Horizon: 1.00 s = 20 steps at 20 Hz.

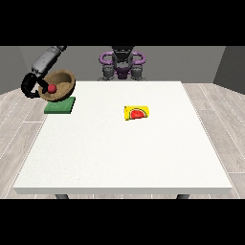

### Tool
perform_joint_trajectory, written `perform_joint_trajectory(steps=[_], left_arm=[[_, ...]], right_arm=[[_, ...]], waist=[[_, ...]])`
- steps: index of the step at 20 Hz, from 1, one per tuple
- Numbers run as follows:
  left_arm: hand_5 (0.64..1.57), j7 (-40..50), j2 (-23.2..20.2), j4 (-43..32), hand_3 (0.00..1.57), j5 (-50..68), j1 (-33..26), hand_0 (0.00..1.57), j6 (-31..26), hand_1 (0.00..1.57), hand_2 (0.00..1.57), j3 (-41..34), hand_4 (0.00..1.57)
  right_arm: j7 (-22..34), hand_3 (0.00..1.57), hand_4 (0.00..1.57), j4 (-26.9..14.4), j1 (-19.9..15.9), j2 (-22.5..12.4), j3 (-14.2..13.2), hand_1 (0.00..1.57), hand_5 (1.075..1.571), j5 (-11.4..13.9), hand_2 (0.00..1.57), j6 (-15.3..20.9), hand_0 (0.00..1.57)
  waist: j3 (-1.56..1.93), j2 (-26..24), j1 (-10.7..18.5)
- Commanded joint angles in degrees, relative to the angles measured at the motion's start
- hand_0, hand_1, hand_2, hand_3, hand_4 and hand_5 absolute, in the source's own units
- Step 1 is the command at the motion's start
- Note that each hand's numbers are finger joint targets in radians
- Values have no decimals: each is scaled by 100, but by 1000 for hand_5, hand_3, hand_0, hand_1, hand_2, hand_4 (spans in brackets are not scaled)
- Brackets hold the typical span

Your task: Pick the cup and pour the ball into the bowl, then pick the bowl and place it on the pad

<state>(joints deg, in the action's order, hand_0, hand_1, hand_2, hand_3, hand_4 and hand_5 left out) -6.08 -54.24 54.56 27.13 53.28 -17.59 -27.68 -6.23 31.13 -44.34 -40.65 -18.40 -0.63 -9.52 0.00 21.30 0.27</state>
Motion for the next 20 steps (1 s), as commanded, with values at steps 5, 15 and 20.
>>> perform_joint_trajectory(steps=[5,15,20], left_arm=[[1525,-28,-191,-142,0,4,-27,0,-113,0,0,-5,0],[1516,38,-449,271,0,341,-182,0,-172,0,0,-329,0],[1514,116,-341,516,0,417,-180,0,-59,0,0,-247,0]], right_arm=[[-53,1188,1135,-192,25,305,-90,1571,1570,-119,1571,55,1571],[-94,1096,0,-906,137,-464,-857,854,1540,-584,797,170,854],[-10,952,0,-918,-125,-393,-848,685,1531,-578,559,436,685]], waist=[[5,107,-37],[9,507,94],[7,420,148]])
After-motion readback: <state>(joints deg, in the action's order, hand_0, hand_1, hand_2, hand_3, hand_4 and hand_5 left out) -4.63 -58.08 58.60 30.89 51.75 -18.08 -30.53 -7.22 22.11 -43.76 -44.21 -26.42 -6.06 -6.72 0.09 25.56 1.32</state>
